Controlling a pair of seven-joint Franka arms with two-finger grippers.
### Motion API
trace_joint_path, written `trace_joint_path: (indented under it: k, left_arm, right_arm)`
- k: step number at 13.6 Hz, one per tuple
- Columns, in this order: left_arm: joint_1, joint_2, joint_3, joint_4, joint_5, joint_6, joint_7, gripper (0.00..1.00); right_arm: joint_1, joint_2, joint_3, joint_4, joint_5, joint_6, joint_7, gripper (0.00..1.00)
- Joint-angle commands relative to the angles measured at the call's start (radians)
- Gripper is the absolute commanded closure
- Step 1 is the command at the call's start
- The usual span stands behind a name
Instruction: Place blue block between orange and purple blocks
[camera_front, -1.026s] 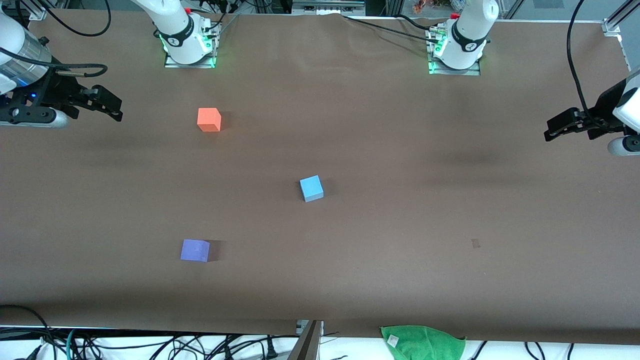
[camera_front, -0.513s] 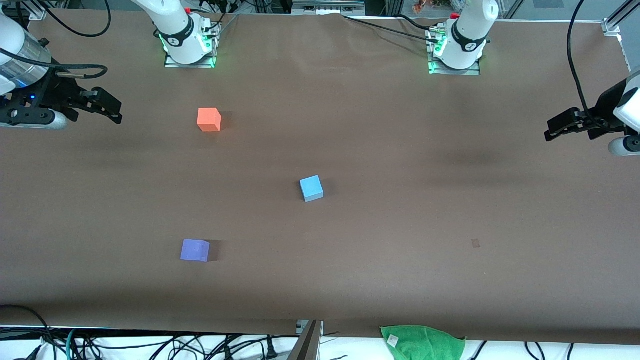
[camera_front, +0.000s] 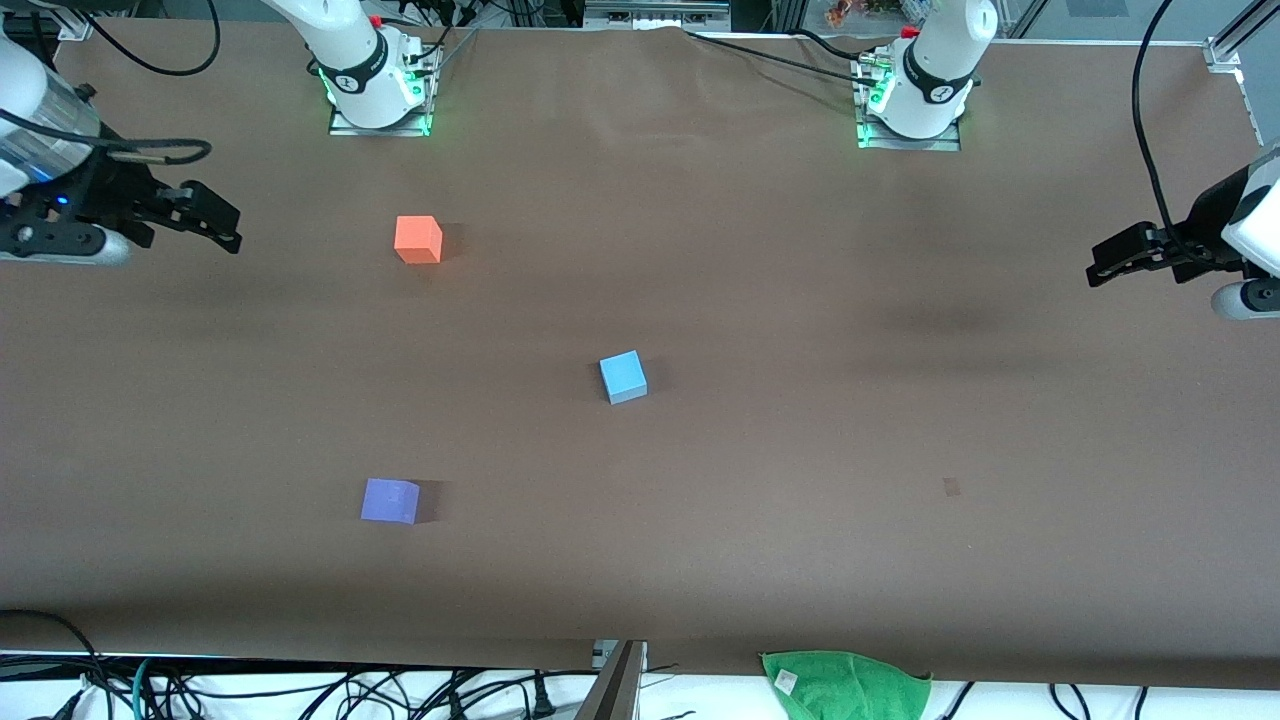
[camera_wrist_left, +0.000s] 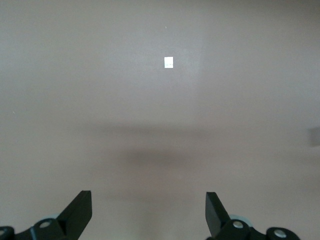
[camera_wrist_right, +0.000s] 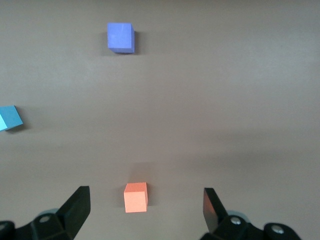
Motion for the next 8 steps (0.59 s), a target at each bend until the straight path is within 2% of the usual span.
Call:
trace_joint_path:
  k: [1, 4, 5, 8]
  left_arm:
    - [0.002, 0.014, 0.003, 0.031, -0.015, -0.012, 0.023, 0.00]
    - [0.002, 0.014, 0.003, 0.031, -0.015, -0.012, 0.023, 0.00]
    - [0.002, 0.014, 0.005, 0.033, -0.015, -0.012, 0.023, 0.00]
    - [0.002, 0.014, 0.003, 0.033, -0.013, -0.012, 0.023, 0.00]
  right_arm:
    - [0.033, 0.054, 0.008, 0.005, -0.011, -0.014, -0.021, 0.00]
    - [0.115, 0.132, 0.013, 0.017, 0.000, 0.012, -0.017, 0.00]
    - [0.157, 0.177, 0.013, 0.031, 0.008, 0.066, -0.005, 0.00]
    - [0.292, 0.376, 0.013, 0.144, 0.092, 0.235, 0.055, 0.00]
